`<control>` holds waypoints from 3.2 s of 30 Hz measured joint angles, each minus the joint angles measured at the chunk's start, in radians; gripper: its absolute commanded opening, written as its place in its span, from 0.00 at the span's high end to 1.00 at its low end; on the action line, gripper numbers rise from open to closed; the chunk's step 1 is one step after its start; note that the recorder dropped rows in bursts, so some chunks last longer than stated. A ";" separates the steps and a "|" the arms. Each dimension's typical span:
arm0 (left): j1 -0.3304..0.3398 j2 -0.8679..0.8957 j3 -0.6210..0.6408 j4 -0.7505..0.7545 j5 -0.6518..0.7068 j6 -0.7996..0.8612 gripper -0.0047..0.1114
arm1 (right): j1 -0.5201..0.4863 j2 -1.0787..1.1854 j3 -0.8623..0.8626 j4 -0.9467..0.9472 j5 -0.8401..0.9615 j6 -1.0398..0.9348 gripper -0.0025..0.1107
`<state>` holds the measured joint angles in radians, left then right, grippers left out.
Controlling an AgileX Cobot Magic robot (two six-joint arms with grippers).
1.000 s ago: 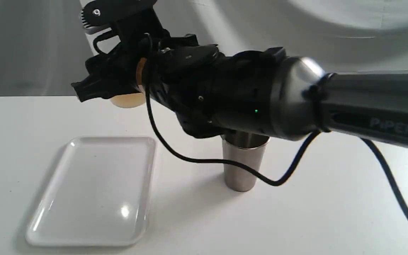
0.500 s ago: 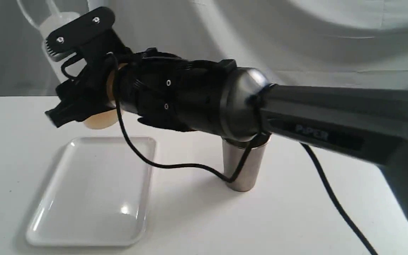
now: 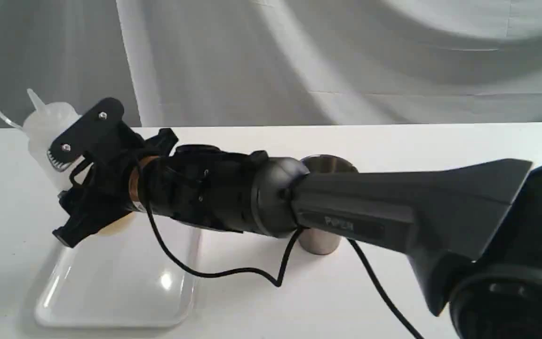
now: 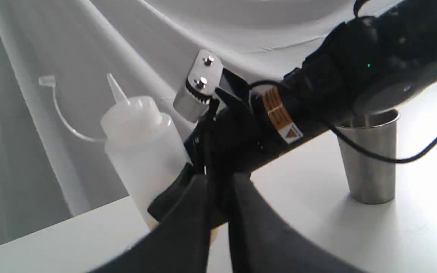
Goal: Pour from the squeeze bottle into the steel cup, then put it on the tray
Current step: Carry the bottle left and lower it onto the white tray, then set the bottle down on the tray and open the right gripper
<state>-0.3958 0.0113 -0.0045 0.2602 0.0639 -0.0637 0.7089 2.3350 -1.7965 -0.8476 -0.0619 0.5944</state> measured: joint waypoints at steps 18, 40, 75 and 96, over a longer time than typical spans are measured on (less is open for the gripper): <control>0.000 0.000 0.000 0.000 0.002 0.000 0.89 | -0.043 0.097 0.000 0.244 -0.187 -0.124 0.59; 0.000 0.000 0.000 0.000 0.004 0.000 0.89 | -0.066 0.097 0.079 0.304 -0.225 -0.209 0.59; 0.000 0.000 0.000 0.000 0.004 0.000 0.89 | -0.066 0.097 0.079 0.338 -0.181 -0.217 0.55; 0.000 0.000 0.000 0.000 0.004 0.000 0.89 | -0.066 0.068 0.079 0.349 -0.135 -0.217 0.11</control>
<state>-0.3958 0.0113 -0.0045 0.2602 0.0675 -0.0637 0.6427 2.4030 -1.7175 -0.4982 -0.1966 0.3779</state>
